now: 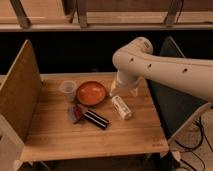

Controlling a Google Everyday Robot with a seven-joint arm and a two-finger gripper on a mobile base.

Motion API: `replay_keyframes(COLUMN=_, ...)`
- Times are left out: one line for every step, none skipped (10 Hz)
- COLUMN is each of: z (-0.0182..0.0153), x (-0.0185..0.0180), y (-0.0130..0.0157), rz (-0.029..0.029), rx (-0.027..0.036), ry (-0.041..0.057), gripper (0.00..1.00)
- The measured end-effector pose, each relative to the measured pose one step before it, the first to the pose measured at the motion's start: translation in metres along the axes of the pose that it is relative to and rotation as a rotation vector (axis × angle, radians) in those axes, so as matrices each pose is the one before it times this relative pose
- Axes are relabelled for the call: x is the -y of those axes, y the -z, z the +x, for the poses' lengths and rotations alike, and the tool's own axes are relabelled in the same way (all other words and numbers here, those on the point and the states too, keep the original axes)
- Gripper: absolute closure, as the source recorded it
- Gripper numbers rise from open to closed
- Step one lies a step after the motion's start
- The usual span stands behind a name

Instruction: Pick up the ceramic cup

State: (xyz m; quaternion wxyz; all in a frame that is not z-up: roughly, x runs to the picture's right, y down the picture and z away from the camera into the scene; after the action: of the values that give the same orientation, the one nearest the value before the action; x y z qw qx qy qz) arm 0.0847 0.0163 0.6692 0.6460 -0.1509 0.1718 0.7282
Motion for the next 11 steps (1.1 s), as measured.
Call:
replay_keyframes(z=-0.00015, x=0.00111, y=-0.00039, rz=0.0015, rx=-0.00029, ry=-0.00128, gripper=0.37)
replay_keyframes(z=-0.00014, x=0.00176, y=0.00028, rz=0.00117, rx=0.00071, ry=-0.00259, gripper=0.37)
replay_keyframes(z=-0.00003, x=-0.00083, y=-0.00013, rz=-0.00016, rx=-0.00018, ry=0.0015, gripper=0.37)
replay_keyframes(z=0.00009, x=-0.00084, y=0.00001, rz=-0.00062, rx=-0.00011, ry=0.00135, gripper=0.37)
replay_keyframes(z=-0.00001, x=0.00001, y=0.00008, rz=0.00002, rx=0.0001, ry=0.00002, gripper=0.37)
replay_keyframes(z=0.0, x=0.00018, y=-0.0001, rz=0.00031, rx=-0.00012, ry=-0.00013, gripper=0.37)
replay_keyframes(z=-0.00004, x=-0.00001, y=0.00003, rz=0.00014, rx=0.00025, ry=0.00028, gripper=0.37)
replay_keyframes(z=0.00006, x=0.00005, y=-0.00016, rz=0.00009, rx=-0.00035, ry=-0.00007, gripper=0.37)
replay_keyframes(z=0.0004, x=0.00017, y=-0.0012, rz=0.00047, rx=-0.00231, ry=-0.00002, gripper=0.37)
replay_keyframes(z=-0.00003, x=0.00006, y=0.00021, rz=-0.00005, rx=0.00033, ry=-0.00015, gripper=0.37)
replay_keyframes(z=-0.00003, x=0.00015, y=-0.00007, rz=0.0001, rx=-0.00005, ry=-0.00029, gripper=0.37)
